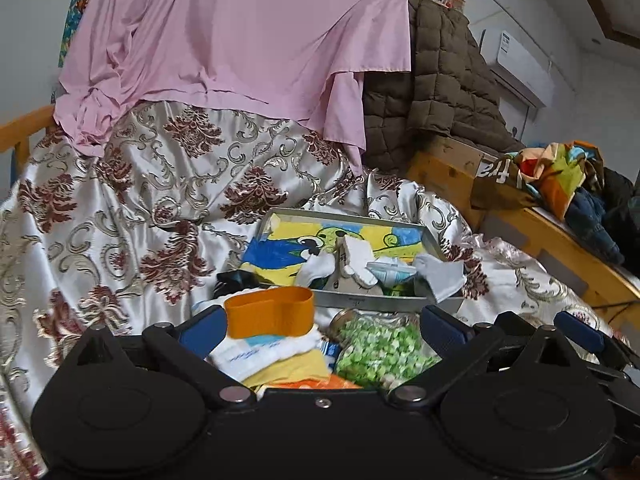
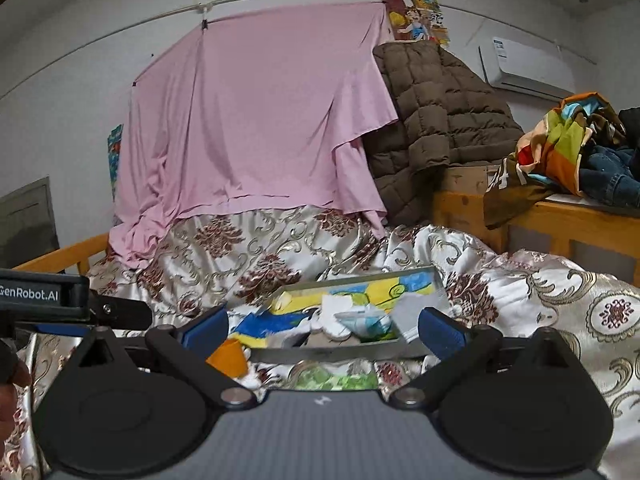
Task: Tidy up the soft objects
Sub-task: 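Move both tools back over the pile toward the orange silicone holder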
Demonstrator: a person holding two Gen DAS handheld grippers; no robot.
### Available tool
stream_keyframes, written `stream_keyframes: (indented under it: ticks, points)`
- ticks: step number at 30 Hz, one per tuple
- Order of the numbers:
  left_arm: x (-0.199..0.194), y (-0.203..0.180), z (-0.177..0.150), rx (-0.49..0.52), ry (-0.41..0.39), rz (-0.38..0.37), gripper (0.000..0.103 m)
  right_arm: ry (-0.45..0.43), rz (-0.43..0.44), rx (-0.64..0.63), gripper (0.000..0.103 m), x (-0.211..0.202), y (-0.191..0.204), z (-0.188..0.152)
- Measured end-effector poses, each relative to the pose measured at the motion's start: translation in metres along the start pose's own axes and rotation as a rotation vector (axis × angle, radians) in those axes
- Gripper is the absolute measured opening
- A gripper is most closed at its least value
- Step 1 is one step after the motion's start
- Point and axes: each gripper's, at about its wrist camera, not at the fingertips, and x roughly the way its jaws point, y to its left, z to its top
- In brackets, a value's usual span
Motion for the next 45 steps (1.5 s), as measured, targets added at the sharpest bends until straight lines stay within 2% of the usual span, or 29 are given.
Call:
stream_keyframes:
  ticks: [5, 17, 21, 24, 28, 32, 37, 45]
  points:
    - [-0.019, 0.004, -0.017, 0.027, -0.013, 0.015, 0.102, 0.026, 0.007, -0.004, 0.103, -0.016, 0.009, -0.012]
    - [-0.048, 0.034, -0.076, -0.019, -0.011, 0.038, 0.102, 0.130, 0.018, -0.074, 0.103, -0.047, 0.037, -0.044]
    - [-0.053, 0.049, -0.093, -0.059, 0.021, 0.074, 0.102, 0.173, 0.015, -0.103, 0.103, -0.047, 0.044, -0.053]
    - [-0.054, 0.053, -0.094, -0.077, 0.026, 0.094, 0.102, 0.194, 0.019, -0.134, 0.103, -0.044, 0.049, -0.057]
    - [-0.050, 0.050, -0.097, -0.015, 0.041, 0.166, 0.102, 0.263, 0.030, -0.167, 0.103, -0.034, 0.055, -0.067]
    - [-0.042, 0.055, -0.099, -0.034, 0.077, 0.221, 0.102, 0.321, 0.050, -0.215, 0.103, -0.024, 0.063, -0.076]
    - [-0.038, 0.062, -0.098, -0.080, 0.112, 0.251, 0.102, 0.329, 0.081, -0.274, 0.103, -0.023, 0.075, -0.081]
    - [-0.031, 0.075, -0.095, -0.156, 0.154, 0.279, 0.102, 0.317, 0.094, -0.270, 0.103, -0.017, 0.078, -0.081]
